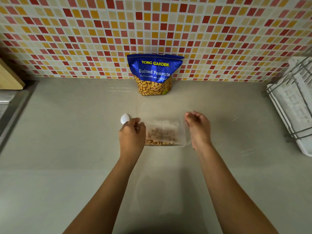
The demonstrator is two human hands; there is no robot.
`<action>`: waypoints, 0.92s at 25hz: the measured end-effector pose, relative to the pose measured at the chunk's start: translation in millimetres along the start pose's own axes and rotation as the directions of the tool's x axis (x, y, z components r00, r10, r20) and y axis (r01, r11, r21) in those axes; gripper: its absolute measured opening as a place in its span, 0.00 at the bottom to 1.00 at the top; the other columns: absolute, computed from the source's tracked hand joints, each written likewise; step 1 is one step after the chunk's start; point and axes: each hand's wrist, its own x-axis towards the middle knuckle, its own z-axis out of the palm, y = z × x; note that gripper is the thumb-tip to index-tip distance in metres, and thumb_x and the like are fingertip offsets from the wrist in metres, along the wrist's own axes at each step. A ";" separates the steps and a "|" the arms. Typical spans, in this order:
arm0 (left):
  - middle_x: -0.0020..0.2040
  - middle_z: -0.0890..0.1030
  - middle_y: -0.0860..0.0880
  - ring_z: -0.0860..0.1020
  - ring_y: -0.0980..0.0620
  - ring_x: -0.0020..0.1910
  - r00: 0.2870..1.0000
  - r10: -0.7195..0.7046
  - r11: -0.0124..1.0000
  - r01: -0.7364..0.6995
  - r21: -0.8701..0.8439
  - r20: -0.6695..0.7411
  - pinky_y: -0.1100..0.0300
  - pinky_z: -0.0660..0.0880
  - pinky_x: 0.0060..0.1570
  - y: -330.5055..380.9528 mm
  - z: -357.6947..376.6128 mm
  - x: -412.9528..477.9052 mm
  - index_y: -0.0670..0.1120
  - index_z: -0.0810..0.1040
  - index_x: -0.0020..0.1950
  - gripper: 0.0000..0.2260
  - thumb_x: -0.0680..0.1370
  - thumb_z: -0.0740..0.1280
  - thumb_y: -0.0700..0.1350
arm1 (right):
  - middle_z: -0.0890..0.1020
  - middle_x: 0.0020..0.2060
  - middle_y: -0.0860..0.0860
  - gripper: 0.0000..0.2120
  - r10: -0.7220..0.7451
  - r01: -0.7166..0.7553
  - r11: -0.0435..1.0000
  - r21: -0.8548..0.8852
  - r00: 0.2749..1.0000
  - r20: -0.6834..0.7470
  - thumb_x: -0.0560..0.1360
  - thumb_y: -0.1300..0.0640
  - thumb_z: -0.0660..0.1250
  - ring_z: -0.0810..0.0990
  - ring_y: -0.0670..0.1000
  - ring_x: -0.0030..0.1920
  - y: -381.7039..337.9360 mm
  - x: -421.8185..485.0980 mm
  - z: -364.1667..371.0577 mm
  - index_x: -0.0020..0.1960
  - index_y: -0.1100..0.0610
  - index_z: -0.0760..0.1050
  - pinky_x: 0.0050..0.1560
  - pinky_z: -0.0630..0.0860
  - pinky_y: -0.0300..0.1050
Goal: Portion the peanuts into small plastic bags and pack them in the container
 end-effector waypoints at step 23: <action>0.31 0.69 0.40 0.65 0.43 0.30 0.998 0.062 0.966 -0.054 0.254 -0.024 0.56 0.60 0.32 -37.8 22.0 -9.7 0.36 0.70 0.37 0.09 0.77 0.57 0.35 | 0.74 0.62 0.59 0.17 -0.272 0.406 0.679 -0.611 0.913 0.305 0.80 0.56 0.57 0.75 0.56 0.61 36.8 -2.0 -0.2 0.67 0.59 0.68 0.57 0.66 0.36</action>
